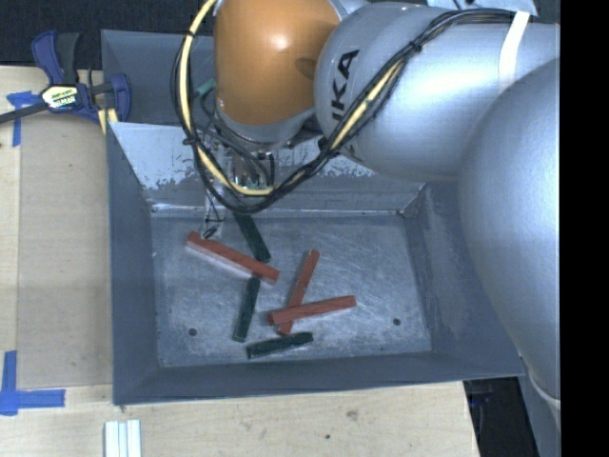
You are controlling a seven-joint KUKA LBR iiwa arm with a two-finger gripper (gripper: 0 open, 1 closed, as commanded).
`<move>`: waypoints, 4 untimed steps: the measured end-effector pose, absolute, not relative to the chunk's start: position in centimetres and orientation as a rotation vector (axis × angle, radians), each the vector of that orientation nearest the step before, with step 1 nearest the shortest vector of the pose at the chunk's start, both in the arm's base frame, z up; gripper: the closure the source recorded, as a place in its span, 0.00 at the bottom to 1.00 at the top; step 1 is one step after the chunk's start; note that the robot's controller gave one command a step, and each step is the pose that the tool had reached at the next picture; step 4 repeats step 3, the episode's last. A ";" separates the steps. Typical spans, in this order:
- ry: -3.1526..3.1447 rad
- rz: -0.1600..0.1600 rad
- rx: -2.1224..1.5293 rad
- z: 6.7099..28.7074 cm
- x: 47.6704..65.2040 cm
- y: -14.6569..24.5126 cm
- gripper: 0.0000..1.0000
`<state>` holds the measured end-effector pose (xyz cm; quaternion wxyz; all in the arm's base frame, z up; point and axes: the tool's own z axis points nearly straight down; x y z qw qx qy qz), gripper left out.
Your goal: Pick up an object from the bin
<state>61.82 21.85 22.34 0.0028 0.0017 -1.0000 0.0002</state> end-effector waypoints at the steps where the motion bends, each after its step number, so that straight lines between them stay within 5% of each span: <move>1: -3.121 0.002 0.314 6.6 61.8 20.1 0.00; 2: -3.130 -0.002 0.310 7.1 62.1 20.1 1.00; 3: -3.136 0.001 0.341 23.7 62.6 13.0 1.00; 4: -3.136 0.001 0.341 23.7 62.6 13.0 1.00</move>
Offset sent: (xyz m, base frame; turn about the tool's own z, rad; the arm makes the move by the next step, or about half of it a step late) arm 0.0012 -0.0167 -0.1534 -0.1970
